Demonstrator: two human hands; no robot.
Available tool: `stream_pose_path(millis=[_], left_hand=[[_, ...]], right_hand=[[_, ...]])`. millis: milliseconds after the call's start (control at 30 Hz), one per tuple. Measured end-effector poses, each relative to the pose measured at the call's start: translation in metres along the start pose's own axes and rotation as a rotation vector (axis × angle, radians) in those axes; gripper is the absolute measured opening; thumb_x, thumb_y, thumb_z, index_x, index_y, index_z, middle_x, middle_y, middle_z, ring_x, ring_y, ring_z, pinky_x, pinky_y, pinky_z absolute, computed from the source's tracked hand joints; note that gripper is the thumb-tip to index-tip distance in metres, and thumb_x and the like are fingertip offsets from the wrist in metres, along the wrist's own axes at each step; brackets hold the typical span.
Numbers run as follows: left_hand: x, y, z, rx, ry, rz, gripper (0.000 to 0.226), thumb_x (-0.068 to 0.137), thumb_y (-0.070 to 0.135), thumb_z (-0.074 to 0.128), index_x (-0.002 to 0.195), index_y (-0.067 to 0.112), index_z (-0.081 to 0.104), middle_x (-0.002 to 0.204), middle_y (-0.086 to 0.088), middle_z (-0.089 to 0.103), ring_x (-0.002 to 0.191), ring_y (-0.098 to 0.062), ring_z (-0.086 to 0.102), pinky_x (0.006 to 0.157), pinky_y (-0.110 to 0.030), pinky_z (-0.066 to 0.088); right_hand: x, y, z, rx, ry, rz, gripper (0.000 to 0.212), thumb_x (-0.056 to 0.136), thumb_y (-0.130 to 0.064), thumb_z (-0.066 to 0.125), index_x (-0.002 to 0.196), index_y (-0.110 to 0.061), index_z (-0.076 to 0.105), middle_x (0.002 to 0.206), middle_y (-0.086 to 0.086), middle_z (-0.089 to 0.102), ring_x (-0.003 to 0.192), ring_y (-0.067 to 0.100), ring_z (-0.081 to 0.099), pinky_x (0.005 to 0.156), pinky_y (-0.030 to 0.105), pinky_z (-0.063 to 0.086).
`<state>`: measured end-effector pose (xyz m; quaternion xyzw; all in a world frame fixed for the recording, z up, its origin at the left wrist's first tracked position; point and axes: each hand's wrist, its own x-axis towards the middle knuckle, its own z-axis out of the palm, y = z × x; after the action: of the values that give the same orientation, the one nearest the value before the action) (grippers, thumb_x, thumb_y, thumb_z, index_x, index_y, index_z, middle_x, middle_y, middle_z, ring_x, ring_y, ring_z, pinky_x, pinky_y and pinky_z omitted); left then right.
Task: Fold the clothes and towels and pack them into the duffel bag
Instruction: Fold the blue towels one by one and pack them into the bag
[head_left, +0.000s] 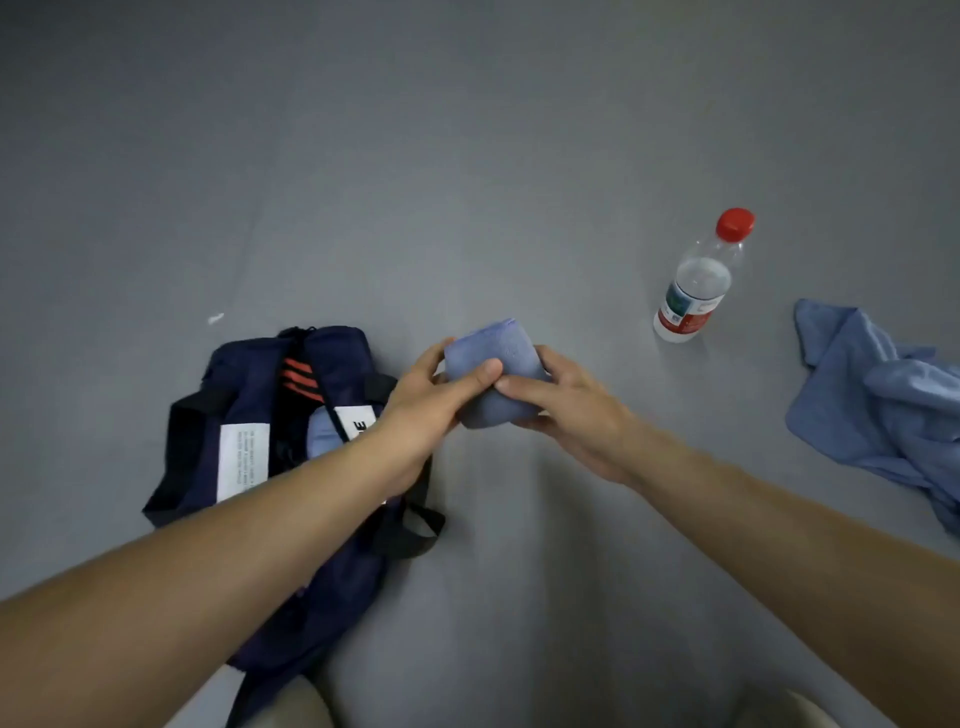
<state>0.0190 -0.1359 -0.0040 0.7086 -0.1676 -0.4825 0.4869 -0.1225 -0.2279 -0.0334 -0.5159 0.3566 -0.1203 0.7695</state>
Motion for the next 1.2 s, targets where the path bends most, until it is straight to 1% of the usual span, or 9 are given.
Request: stream_pose_path(millis=[200, 333, 433, 500, 600, 733, 833, 1067, 1200], left_hand=[[-0.033, 0.046, -0.087, -0.272, 0.069, 0.160, 0.050, 0.090, 0.029, 0.074, 0.132, 0.008, 0.057, 0.123, -0.014, 0.070, 0.115, -0.029, 0.068, 0.105, -0.049, 0.050], [-0.049, 0.021, -0.141, -0.386, 0.144, 0.148, 0.044, 0.094, 0.028, 0.068, 0.134, 0.013, 0.057, 0.127, -0.012, 0.068, 0.118, -0.027, 0.066, 0.107, -0.049, 0.048], [-0.054, -0.003, -0.166, -0.384, 0.197, 0.152, 0.044, 0.093, 0.024, 0.069, 0.135, 0.017, 0.056, 0.124, -0.008, 0.070, 0.114, -0.025, 0.069, 0.102, -0.045, 0.052], [-0.051, -0.022, -0.181, -0.388, 0.279, 0.145, 0.050, 0.090, 0.019, 0.073, 0.137, 0.023, 0.054, 0.123, -0.005, 0.071, 0.111, -0.022, 0.070, 0.098, -0.044, 0.055], [-0.042, -0.051, -0.193, -0.312, 0.348, 0.146, 0.053, 0.087, 0.018, 0.077, 0.135, 0.032, 0.056, 0.126, 0.000, 0.069, 0.111, -0.018, 0.069, 0.095, -0.042, 0.056], [-0.034, -0.079, -0.200, -0.144, 0.375, 0.171, 0.056, 0.086, 0.024, 0.078, 0.136, 0.036, 0.055, 0.128, 0.006, 0.066, 0.111, -0.011, 0.067, 0.091, -0.035, 0.058], [-0.029, -0.092, -0.213, -0.006, 0.419, 0.186, 0.059, 0.087, 0.022, 0.076, 0.139, 0.033, 0.051, 0.130, 0.008, 0.061, 0.113, -0.006, 0.063, 0.093, -0.029, 0.057], [-0.028, -0.129, -0.236, 0.223, 0.461, 0.141, 0.064, 0.086, 0.022, 0.077, 0.140, 0.040, 0.048, 0.130, 0.020, 0.057, 0.117, 0.005, 0.055, 0.104, -0.028, 0.048], [-0.024, -0.131, -0.240, 0.224, 0.455, 0.137, 0.062, 0.087, 0.025, 0.077, 0.139, 0.043, 0.047, 0.127, 0.023, 0.056, 0.114, 0.005, 0.055, 0.099, -0.023, 0.049]], right_hand=[[0.020, -0.069, 0.101, 0.076, -0.198, 0.006, 0.039, 0.096, -0.024, 0.064, 0.132, -0.013, 0.055, 0.128, 0.005, 0.067, 0.114, 0.014, 0.066, 0.097, 0.032, 0.052], [0.036, -0.055, 0.165, 0.051, -0.237, -0.013, 0.033, 0.097, -0.023, 0.063, 0.126, -0.008, 0.060, 0.118, 0.010, 0.072, 0.108, 0.022, 0.070, 0.090, 0.031, 0.057], [0.042, -0.022, 0.198, -0.130, -0.206, -0.076, 0.032, 0.096, -0.038, 0.064, 0.125, -0.024, 0.063, 0.114, -0.002, 0.074, 0.108, 0.015, 0.070, 0.100, 0.039, 0.053], [0.045, 0.003, 0.210, -0.302, -0.198, -0.151, 0.038, 0.099, -0.040, 0.059, 0.136, -0.034, 0.054, 0.120, -0.016, 0.068, 0.112, -0.002, 0.063, 0.104, 0.028, 0.049], [0.047, 0.028, 0.216, -0.532, -0.223, -0.230, 0.059, 0.101, -0.046, 0.049, 0.149, -0.056, 0.016, 0.139, -0.028, 0.047, 0.125, -0.012, 0.045, 0.108, 0.012, 0.035], [0.056, 0.050, 0.205, -1.069, -0.230, -0.405, 0.065, 0.103, -0.053, 0.028, 0.156, -0.043, -0.010, 0.165, -0.009, 0.016, 0.153, 0.015, 0.011, 0.124, 0.043, 0.015], [0.060, 0.071, 0.198, -1.356, -0.201, -0.480, 0.062, 0.100, -0.053, 0.008, 0.156, -0.038, -0.012, 0.167, -0.003, 0.011, 0.154, 0.023, 0.006, 0.122, 0.055, 0.017], [0.063, 0.103, 0.200, -1.390, -0.041, -0.329, 0.076, 0.100, -0.049, 0.042, 0.159, -0.036, -0.003, 0.167, 0.007, -0.013, 0.154, 0.034, -0.002, 0.122, 0.051, 0.014], [0.060, 0.102, 0.205, -1.312, -0.047, -0.361, 0.067, 0.103, -0.023, 0.044, 0.161, -0.025, 0.009, 0.167, 0.010, 0.008, 0.153, 0.030, 0.013, 0.122, 0.043, 0.024]])
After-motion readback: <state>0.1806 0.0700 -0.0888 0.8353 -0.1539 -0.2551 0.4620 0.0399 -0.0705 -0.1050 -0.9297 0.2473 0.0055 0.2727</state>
